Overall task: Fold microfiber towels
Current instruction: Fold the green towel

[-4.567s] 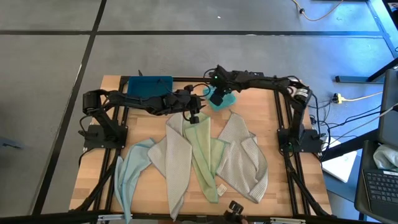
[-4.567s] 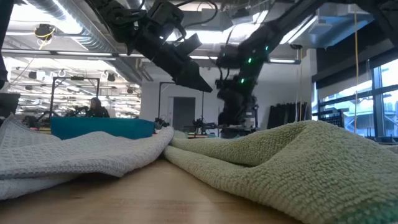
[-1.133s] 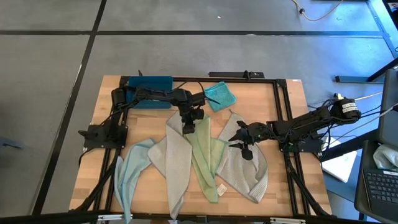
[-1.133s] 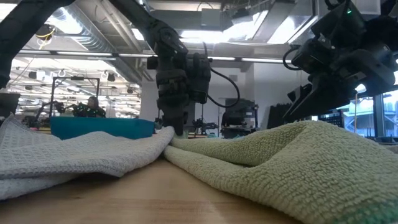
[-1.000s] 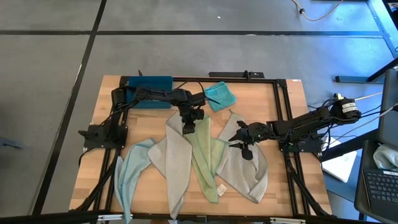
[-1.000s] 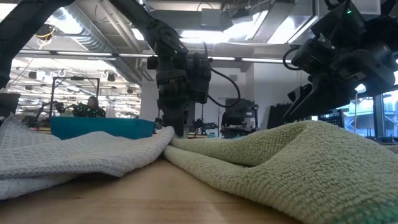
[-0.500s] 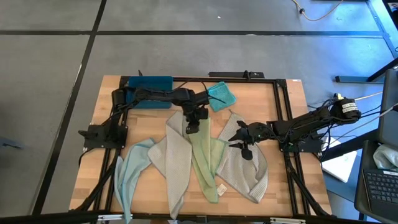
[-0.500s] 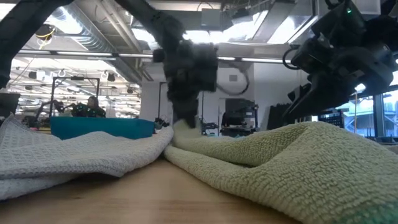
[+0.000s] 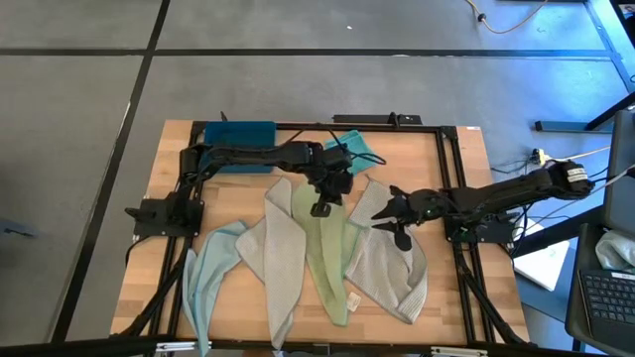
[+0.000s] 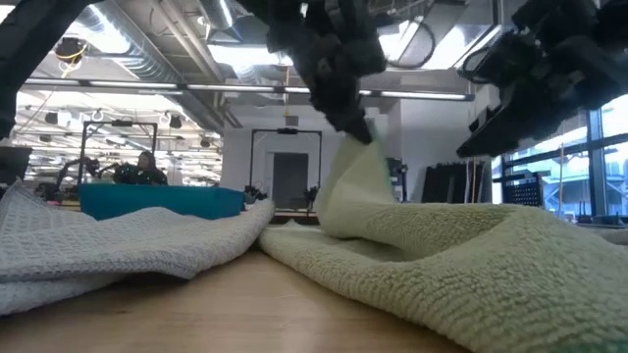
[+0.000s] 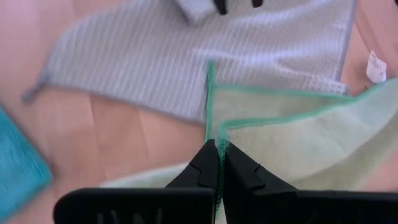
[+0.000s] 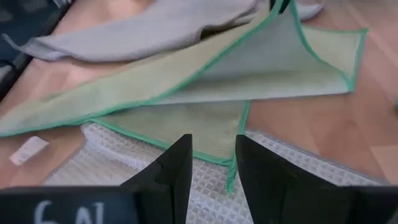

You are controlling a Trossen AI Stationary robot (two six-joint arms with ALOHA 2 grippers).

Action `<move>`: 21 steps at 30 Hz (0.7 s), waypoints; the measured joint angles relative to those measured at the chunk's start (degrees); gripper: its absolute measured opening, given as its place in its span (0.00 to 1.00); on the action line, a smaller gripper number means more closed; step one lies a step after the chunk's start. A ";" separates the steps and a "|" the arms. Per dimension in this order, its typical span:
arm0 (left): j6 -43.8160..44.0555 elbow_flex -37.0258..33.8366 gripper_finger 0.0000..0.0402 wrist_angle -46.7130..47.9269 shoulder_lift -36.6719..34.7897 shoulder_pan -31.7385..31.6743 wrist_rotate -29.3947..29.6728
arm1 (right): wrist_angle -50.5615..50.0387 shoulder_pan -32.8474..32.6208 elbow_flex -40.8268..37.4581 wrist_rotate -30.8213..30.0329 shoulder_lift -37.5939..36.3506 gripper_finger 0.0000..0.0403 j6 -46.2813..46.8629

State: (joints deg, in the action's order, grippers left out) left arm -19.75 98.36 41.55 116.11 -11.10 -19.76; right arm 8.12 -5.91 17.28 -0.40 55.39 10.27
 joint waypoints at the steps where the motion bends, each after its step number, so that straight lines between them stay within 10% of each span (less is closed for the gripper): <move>1: -0.24 0.07 0.00 -1.09 0.00 0.44 0.50 | -0.72 0.00 0.01 0.00 -1.57 0.31 0.18; 21: -4.75 0.09 0.00 -19.52 0.00 6.36 9.69 | 3.29 -0.02 1.62 -9.62 -6.13 0.46 4.37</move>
State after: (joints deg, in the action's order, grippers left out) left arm -24.49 98.45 22.03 116.11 -4.74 -10.07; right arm 11.41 -5.93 18.90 -10.02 49.26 14.64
